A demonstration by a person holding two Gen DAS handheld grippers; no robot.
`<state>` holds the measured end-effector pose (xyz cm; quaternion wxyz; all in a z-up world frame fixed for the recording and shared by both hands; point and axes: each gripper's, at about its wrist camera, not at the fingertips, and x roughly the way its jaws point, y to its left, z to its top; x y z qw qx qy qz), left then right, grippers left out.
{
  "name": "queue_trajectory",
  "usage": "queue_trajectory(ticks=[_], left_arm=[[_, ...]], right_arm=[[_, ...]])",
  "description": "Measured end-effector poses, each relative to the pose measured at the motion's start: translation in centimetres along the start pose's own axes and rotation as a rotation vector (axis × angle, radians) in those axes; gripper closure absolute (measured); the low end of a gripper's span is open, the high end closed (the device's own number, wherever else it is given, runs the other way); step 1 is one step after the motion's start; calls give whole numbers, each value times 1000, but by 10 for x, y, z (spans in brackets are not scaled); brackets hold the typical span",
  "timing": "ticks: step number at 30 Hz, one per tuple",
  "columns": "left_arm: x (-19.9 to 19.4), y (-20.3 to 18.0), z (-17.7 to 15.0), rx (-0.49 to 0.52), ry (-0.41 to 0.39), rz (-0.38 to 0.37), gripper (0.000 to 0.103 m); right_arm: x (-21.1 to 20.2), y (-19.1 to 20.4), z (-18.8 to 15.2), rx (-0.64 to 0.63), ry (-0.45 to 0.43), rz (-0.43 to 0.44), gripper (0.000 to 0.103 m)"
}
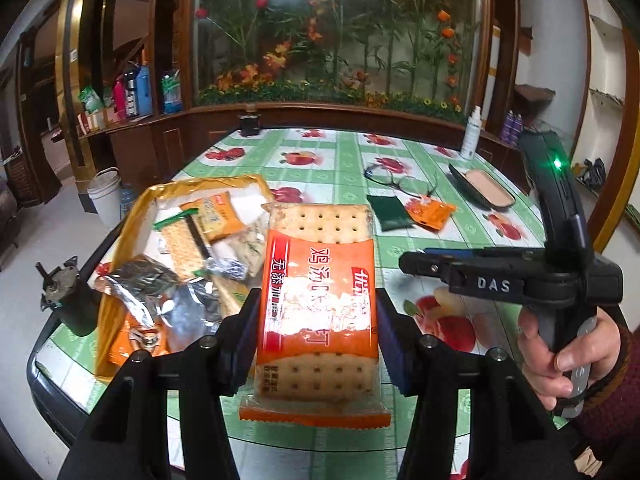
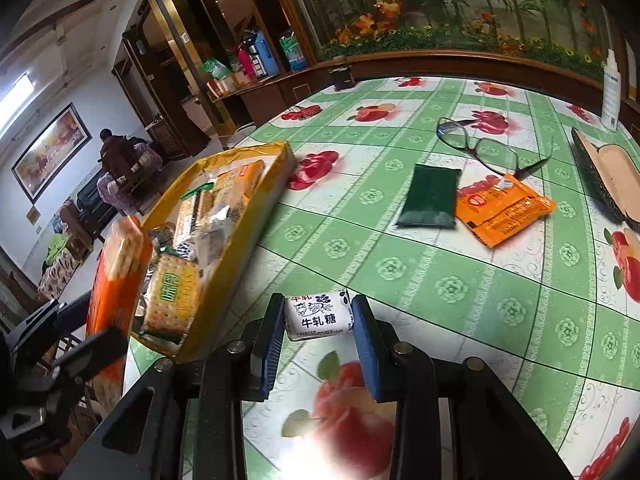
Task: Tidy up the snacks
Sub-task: 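Lower the cracker packet and milk carton into the tray and open both grippers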
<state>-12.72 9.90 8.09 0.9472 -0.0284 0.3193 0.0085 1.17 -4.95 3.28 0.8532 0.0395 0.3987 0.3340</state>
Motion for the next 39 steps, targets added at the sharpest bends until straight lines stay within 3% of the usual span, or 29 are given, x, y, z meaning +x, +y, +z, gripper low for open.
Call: queue_trajectory(ticks=[14, 24, 39], left_arm=[[-15, 52, 1, -107, -40, 77, 50], [6, 98, -7, -215, -13, 151, 50], [36, 108, -1, -192, -36, 210, 50]], right_arm=[[13, 58, 17, -55, -16, 77, 66], [46, 99, 40, -66, -8, 129, 66], [92, 110, 55, -30, 28, 120, 66]])
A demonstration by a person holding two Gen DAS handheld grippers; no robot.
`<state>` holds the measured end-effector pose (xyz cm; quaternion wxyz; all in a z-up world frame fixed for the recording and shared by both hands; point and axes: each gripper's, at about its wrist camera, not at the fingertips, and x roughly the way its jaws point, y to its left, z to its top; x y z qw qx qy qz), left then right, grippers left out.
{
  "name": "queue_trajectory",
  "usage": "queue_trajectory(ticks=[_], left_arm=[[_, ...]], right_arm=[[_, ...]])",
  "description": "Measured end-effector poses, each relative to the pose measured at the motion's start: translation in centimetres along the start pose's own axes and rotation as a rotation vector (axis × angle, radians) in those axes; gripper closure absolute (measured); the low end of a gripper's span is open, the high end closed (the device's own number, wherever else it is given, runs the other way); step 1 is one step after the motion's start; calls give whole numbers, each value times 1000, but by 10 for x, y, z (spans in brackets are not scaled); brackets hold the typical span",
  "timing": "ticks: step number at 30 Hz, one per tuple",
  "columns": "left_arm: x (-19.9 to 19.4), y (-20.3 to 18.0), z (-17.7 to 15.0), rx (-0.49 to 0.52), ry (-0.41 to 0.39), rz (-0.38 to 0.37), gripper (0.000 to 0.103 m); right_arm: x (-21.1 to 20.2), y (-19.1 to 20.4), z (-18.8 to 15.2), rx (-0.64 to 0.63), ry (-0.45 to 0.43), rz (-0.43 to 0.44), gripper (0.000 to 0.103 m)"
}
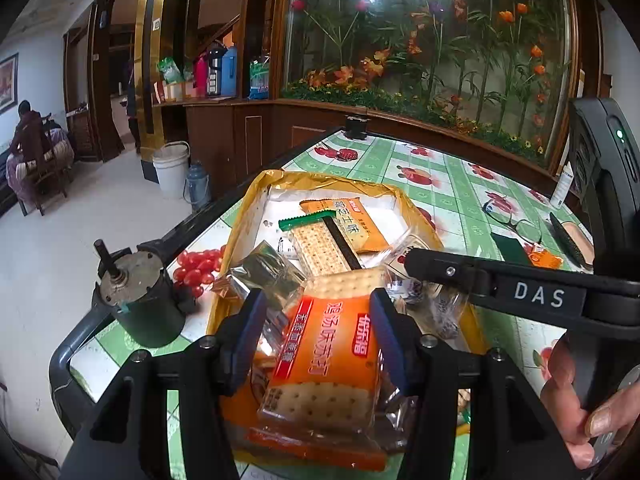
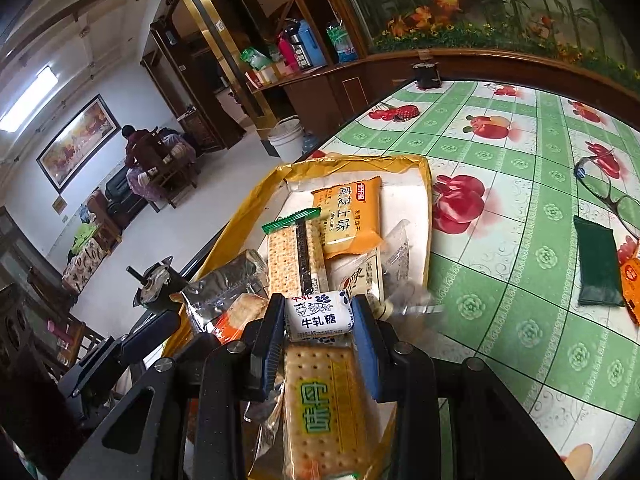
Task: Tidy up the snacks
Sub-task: 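Lower the cracker packet and milk carton into the tray and open both grippers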
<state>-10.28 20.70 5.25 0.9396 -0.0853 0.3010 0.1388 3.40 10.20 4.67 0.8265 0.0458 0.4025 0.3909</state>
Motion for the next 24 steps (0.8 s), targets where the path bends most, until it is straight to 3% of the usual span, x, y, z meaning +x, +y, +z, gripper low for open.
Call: queue_trajectory(ticks=[13, 24], left_arm=[[21, 4, 1, -17, 50, -21, 50], [21, 6, -2, -32, 59, -49, 41]], right_arm=[[24, -8, 2, 33, 48, 9, 66], [25, -17, -4, 67, 54, 72, 64]])
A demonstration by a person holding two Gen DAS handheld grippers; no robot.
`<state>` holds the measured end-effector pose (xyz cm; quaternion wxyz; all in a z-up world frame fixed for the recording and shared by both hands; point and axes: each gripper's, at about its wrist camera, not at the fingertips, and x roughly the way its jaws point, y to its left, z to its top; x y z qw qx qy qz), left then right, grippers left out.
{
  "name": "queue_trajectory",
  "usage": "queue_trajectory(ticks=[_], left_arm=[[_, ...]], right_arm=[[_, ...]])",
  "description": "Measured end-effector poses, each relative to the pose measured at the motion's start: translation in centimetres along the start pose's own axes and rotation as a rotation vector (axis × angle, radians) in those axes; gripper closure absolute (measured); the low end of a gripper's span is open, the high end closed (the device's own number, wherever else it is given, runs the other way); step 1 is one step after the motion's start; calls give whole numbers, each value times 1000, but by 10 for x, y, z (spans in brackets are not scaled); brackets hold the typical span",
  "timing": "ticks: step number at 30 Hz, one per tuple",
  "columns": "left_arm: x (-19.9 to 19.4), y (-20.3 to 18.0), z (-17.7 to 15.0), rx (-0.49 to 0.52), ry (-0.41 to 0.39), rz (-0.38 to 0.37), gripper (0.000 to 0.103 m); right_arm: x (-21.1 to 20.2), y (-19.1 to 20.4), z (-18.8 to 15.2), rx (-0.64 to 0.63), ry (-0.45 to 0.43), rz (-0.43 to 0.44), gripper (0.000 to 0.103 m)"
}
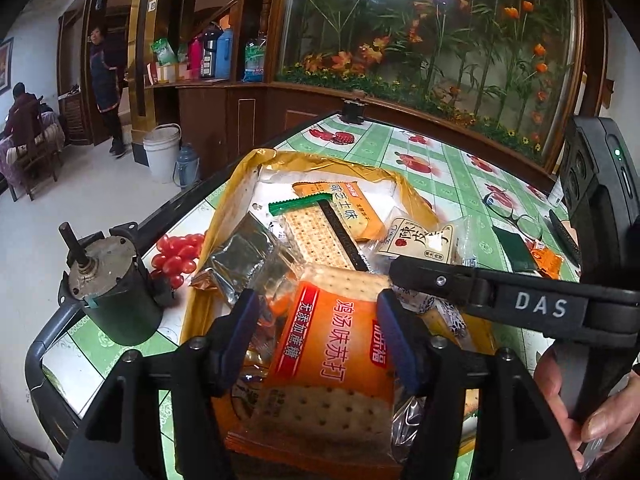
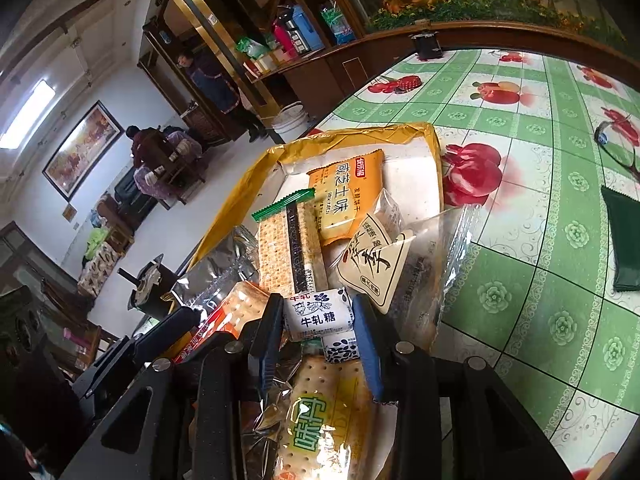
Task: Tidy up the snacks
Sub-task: 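Lower the cracker packet and milk carton into the tray and open both grippers, then move the right gripper back toward the green pouch and orange wrapper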
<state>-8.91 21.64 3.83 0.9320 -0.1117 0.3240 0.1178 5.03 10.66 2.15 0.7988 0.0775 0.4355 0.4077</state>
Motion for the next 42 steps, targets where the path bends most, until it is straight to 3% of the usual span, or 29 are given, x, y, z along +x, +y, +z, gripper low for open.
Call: queue_trajectory(ticks=[15, 33, 42], left_arm=[[-2, 4, -1, -18, -6, -15, 31], [-6, 5, -1, -11, -20, 16, 31], [-11, 5, -1, -16, -41, 37, 27]], right_arm=[[-22, -16, -1, 90, -19, 137, 62], [-37, -18, 0, 104, -47, 147, 62], [-75, -42, 1, 148, -119, 127, 62]])
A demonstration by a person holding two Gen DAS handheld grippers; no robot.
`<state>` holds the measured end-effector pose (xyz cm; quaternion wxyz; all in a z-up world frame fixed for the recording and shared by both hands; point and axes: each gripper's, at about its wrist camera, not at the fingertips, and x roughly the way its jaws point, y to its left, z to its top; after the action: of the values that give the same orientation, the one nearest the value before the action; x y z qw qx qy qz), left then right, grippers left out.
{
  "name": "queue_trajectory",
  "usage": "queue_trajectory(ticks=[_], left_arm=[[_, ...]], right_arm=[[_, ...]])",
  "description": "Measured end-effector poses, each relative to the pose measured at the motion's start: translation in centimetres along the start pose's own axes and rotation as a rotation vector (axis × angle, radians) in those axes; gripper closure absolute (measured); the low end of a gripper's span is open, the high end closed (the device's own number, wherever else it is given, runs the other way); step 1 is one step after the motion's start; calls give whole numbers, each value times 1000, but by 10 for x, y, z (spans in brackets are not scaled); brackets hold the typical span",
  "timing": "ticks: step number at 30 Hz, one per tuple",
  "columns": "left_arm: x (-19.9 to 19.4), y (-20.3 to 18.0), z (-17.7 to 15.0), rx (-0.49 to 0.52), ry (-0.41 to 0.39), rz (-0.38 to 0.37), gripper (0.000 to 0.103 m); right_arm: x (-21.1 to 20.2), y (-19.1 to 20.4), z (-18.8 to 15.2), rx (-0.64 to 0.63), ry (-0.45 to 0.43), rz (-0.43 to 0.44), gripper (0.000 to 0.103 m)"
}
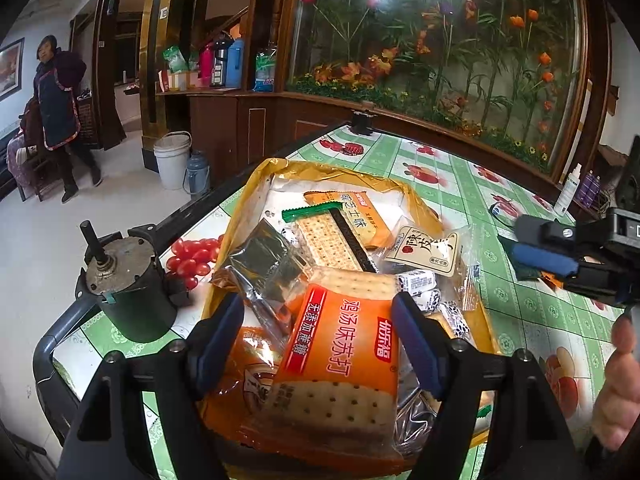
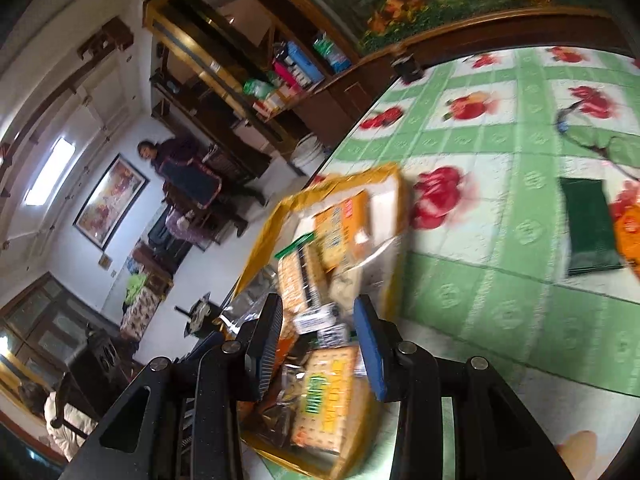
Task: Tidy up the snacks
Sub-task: 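Move the right gripper back toward the green pouch and orange wrapper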
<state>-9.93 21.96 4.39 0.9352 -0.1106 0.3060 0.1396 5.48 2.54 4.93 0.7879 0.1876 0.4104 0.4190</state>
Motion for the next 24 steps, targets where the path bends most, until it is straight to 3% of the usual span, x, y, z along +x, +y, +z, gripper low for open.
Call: queue_trajectory(ticks=[11, 24], left_arm=[[-3, -3, -1, 4, -4, 18, 25], [-2, -12, 0, 40, -13, 93, 20]], right_arm=[[-53, -75, 1, 119, -60, -120, 59], [-83, -105, -10, 130, -59, -183, 57]])
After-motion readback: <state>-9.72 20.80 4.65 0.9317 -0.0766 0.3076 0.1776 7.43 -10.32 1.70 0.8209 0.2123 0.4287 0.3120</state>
